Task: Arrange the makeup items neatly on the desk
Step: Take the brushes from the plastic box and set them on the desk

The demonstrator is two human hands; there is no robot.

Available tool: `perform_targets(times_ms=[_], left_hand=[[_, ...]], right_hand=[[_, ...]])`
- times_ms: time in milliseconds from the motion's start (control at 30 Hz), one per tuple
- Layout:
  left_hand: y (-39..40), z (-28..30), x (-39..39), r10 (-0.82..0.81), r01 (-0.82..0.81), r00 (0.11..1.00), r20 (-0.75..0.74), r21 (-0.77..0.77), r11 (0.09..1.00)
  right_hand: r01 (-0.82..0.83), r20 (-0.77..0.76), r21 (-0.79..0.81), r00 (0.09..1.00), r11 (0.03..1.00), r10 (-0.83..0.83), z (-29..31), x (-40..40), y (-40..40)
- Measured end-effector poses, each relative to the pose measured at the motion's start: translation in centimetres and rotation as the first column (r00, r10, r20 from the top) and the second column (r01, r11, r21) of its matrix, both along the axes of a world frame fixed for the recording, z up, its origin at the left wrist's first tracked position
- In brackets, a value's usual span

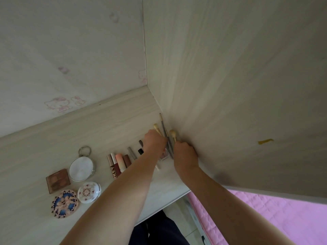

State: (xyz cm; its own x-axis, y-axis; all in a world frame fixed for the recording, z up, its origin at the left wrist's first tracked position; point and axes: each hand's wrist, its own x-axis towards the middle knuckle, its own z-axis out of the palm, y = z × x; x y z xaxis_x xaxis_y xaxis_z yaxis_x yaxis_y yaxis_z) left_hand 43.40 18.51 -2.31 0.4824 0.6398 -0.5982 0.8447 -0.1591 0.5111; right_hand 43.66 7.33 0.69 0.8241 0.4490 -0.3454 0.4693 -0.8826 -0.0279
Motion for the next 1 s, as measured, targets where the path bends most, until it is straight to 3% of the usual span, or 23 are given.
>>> perform_targets(times_ms=[267, 433, 733, 867, 1000], left_hand=[[-0.8, 0.3, -1.5, 0.007, -0.006, 1.000, 0.025, -0.053, 0.999], [-0.1, 1.7, -4.1, 0.027, -0.031, 0.990, 0.141, 0.024, 0.999], [4.0, 3.7, -14.1, -0.150, 0.055, 0.961, 0.231, 0.371, 0.927], [6.4, 3.7, -19.1, -0.226, 0.086, 0.954, 0.199, 0.540, 0.838], [9.4, 3.2, -24.5, -0.286, 0.149, 0.948, 0.140, 0.598, 0.788]], right_hand=[[-0.002, 0.000, 0.069, 1.000, 0.998, 0.002, 0.3, 0.3, 0.5], [-0.063, 0.014, 0.107, 0.998, 0.992, 0.062, 0.8, -0.6, 0.2], [-0.377, 0.077, 0.086, 0.925, 0.922, 0.371, 1.8, -3.6, 2.8], [-0.442, 0.080, 0.064, 0.896, 0.895, 0.437, 2.1, -6.8, 5.4], [-0.475, 0.056, 0.082, 0.880, 0.876, 0.472, 2.0, -10.8, 8.6]])
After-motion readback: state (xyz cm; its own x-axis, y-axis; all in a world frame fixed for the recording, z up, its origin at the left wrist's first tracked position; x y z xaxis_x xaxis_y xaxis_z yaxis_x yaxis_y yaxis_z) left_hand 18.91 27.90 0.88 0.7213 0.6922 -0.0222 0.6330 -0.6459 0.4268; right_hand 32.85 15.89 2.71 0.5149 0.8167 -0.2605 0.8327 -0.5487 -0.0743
